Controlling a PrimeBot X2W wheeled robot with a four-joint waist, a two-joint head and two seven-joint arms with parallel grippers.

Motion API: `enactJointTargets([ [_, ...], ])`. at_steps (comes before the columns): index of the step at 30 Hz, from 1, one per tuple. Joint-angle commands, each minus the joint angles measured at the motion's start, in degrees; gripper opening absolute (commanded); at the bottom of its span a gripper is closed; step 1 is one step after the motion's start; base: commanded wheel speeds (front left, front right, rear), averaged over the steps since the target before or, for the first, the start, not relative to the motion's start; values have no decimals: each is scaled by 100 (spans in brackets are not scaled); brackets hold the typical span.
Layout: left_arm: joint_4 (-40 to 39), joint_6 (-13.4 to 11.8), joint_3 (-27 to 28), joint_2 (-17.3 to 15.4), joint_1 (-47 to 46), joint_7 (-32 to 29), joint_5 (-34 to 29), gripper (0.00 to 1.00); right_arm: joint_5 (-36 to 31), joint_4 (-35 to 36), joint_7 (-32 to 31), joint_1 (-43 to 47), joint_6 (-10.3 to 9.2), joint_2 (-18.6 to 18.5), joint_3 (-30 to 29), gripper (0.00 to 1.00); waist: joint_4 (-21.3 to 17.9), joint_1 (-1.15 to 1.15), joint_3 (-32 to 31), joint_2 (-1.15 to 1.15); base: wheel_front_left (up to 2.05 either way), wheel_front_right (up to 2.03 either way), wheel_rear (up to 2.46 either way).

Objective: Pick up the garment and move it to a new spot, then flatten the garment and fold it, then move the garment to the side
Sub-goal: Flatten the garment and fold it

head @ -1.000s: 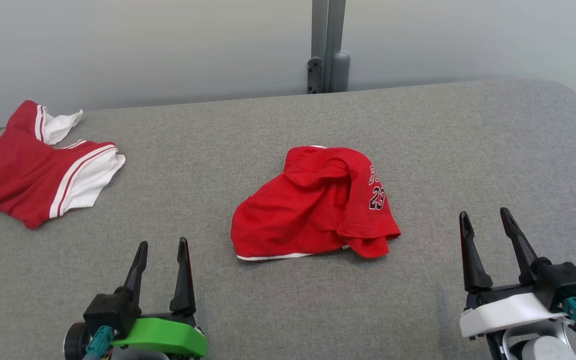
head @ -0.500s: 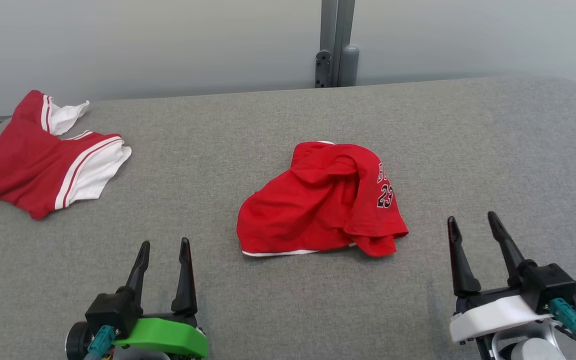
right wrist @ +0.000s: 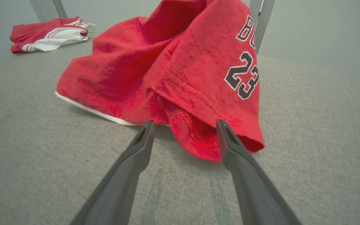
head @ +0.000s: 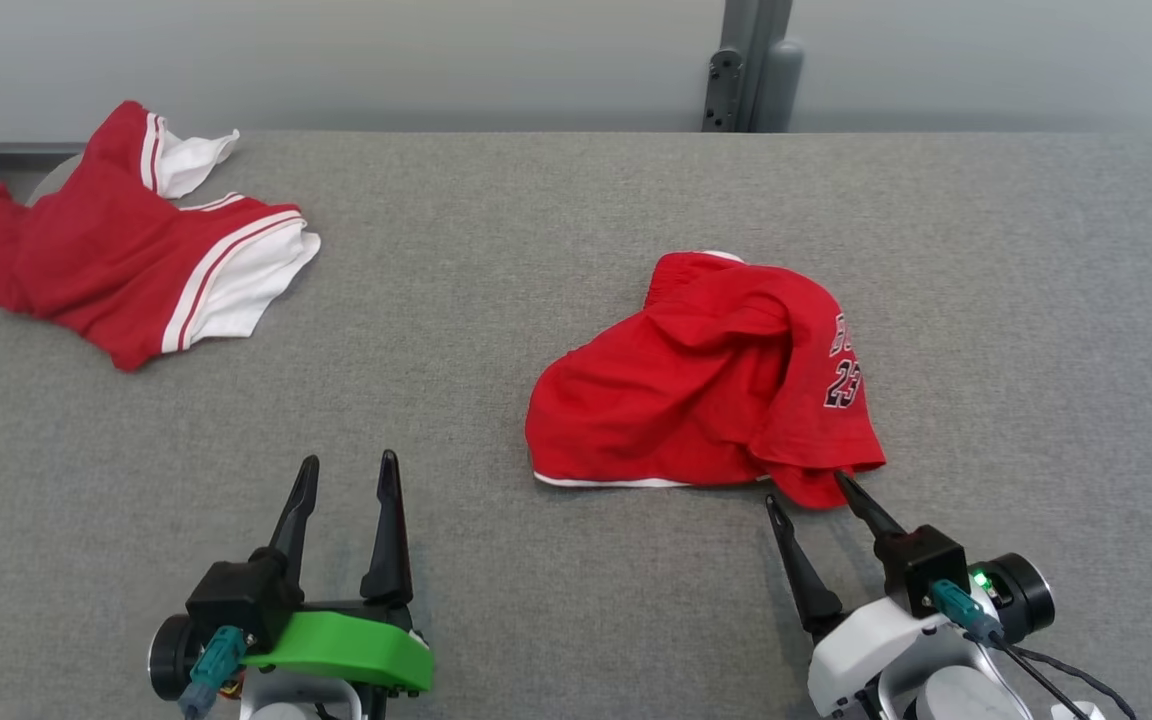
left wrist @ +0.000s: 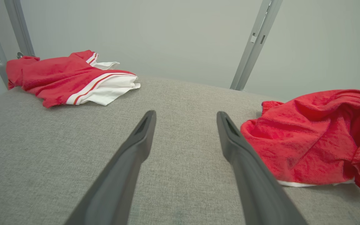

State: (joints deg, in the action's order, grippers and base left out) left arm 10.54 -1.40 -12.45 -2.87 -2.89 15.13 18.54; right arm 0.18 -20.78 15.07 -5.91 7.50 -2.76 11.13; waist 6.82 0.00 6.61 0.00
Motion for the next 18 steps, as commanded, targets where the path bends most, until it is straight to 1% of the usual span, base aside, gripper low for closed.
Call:
enactJointTargets([
  [1, -7, -23, -3, -4, -112, 3, 39, 100, -97, -186, 17, -160, -2, -22, -18, 100, 268, 0, 246, 0, 0, 0, 0],
  [3, -8, -44, -9, -4, -145, 3, 65, 100, -201, -401, 17, -330, -2, -23, -87, 100, 356, 0, 319, 0, 0, 0, 0],
  [4, -9, -54, -10, -4, -162, 3, 70, 100, -239, -499, 17, -402, -2, -22, -127, 92, 395, 0, 348, 0, 0, 0, 0],
  [5, -9, -56, -6, -4, -172, 3, 72, 100, -283, -570, 17, -471, -2, -22, -192, 51, 424, 0, 375, 0, 0, 0, 0],
  [7, -8, -62, 6, -4, -180, 3, 80, 100, -309, -676, 17, -563, -2, -20, -277, 31, 461, 0, 405, 0, 0, 0, 0],
  [8, -9, -65, 9, -4, -180, 3, 81, 100, -315, -701, 17, -603, -2, -20, -322, 18, 470, 0, 414, 0, 0, 0, 0],
  [9, -4, -71, 14, -4, -179, 3, 84, 100, -262, -676, 17, -652, -2, -23, -382, 0, 473, 0, 418, 0, 0, 0, 0],
  [13, -13, -71, 41, -4, -191, 3, 61, 100, -26, -261, 17, -696, -2, -19, -443, 0, 420, 0, 405, 0, 0, 0, 0],
  [15, -10, -52, 38, -3, -184, 3, 39, 100, 222, 106, 17, -656, -2, -22, -387, 0, 359, 0, 384, 0, 0, 0, 0],
  [18, 6, -36, 42, -4, -161, 3, 17, 100, 584, 730, 17, -579, -2, -19, -155, 0, 251, 0, 342, 0, 0, 0, 0],
])
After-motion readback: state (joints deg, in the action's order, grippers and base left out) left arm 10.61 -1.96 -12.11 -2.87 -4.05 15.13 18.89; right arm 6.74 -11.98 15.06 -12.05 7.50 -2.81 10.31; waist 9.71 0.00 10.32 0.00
